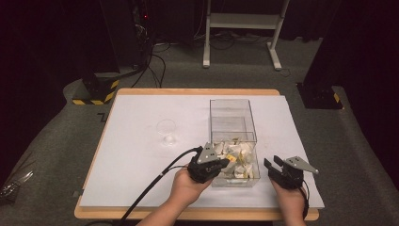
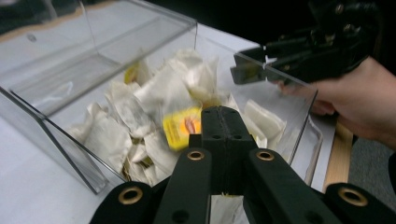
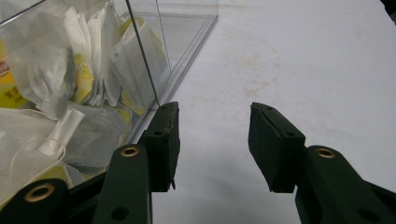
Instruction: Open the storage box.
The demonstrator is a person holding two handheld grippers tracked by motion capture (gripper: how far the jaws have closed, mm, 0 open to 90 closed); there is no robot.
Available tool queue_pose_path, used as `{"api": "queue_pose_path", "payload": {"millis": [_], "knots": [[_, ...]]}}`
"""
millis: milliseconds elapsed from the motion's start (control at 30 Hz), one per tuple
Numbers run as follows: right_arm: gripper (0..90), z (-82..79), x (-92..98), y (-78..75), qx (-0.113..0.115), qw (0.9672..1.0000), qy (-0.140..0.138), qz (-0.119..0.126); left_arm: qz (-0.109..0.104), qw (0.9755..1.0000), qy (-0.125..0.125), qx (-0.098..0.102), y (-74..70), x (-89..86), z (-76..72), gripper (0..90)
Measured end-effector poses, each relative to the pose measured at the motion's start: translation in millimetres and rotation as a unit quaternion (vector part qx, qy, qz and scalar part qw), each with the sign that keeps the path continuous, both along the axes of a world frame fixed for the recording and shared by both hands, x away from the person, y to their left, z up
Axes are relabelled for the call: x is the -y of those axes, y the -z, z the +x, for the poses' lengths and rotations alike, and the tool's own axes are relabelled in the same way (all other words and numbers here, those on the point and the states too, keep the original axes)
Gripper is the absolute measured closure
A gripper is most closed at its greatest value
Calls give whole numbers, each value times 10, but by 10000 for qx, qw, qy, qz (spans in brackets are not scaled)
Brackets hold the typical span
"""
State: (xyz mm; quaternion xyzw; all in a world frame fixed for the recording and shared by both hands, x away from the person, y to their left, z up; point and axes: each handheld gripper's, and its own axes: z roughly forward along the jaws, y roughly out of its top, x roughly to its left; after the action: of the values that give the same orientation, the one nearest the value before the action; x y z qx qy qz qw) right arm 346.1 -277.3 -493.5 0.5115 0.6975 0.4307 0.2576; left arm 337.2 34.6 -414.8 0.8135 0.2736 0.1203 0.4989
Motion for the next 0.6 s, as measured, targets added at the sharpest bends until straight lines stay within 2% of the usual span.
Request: {"api": "queue_pose_path", "payload": {"millis": [267,600], "knots": [[538,1,-6,2,-11,10000,-10,-19,-289,9989,-156,344,-172,-122,-11,900],[538,3,-8,4,-17,10000,0,-19,-512,9966,-266,587,-324,-207,-6,900]]}}
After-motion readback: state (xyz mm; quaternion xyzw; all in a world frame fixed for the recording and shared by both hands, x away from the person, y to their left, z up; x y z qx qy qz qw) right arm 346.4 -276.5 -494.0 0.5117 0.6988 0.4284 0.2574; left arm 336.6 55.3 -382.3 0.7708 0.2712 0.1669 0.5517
